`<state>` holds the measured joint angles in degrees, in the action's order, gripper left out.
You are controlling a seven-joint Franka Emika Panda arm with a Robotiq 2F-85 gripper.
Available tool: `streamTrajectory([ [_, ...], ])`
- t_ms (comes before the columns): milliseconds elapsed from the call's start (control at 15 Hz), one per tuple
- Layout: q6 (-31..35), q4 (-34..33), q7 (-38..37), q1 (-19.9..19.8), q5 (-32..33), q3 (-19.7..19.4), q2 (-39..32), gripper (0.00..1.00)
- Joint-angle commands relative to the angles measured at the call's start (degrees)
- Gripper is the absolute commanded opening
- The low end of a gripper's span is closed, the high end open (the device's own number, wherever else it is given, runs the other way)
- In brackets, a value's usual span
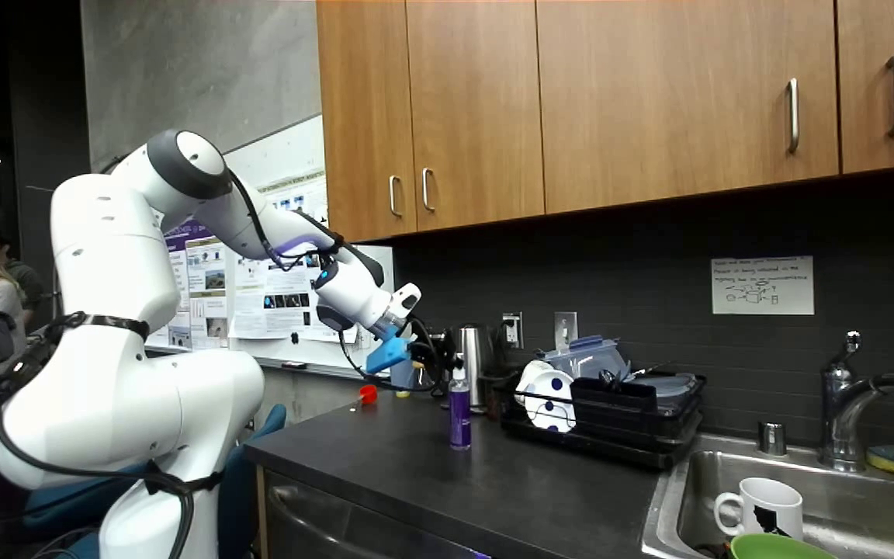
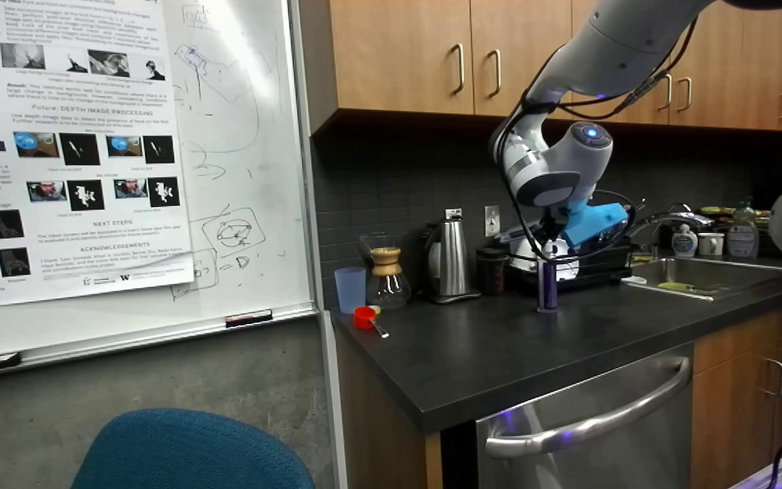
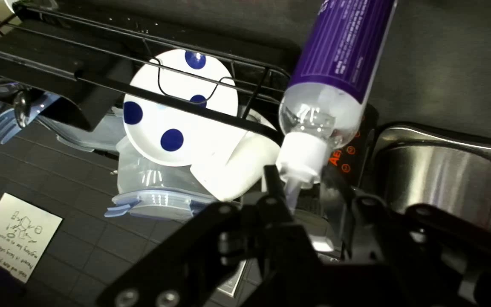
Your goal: Move the purple bottle to the right and then lay it in the counter
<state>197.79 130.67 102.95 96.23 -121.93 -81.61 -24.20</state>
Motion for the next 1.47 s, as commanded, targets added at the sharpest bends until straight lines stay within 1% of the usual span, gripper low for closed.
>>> streamTrajectory([
  [0,0.36,-0.61,2.08,1.45,-2.66,-1.17,-1.84,0.01],
  [67,0.36,-0.92,1.84,2.15,-2.47,-1.63,-1.24,0.00],
  [333,1.19,-3.22,0.49,6.11,-0.84,-2.56,7.77,0.00],
  [467,1.03,-4.11,-0.12,7.10,-0.57,-2.47,9.58,0.00],
  [533,0.93,-4.37,-0.07,7.46,-0.68,-2.50,10.08,0.13],
  [600,0.80,-4.58,-0.02,7.83,-0.89,-2.71,10.34,0.27],
  [733,0.80,-4.77,0.21,8.12,-1.14,-3.00,10.96,0.37],
  [933,0.79,-4.65,0.15,8.10,-1.77,-3.47,10.56,0.58],
  [1000,0.79,-4.60,0.14,8.04,-1.89,-3.61,10.42,0.64],
  [1067,0.79,-4.54,0.12,7.84,-2.09,-3.63,10.26,0.73],
  [1200,0.75,-4.22,0.22,7.36,-2.54,-3.54,10.13,0.85],
  [1267,0.67,-4.06,0.25,7.12,-2.82,-3.53,10.06,0.93],
  [1333,0.63,-3.89,0.28,6.94,-3.21,-3.58,9.96,0.98],
  [1400,0.59,-3.78,0.31,6.95,-3.45,-3.71,9.85,1.00],
])
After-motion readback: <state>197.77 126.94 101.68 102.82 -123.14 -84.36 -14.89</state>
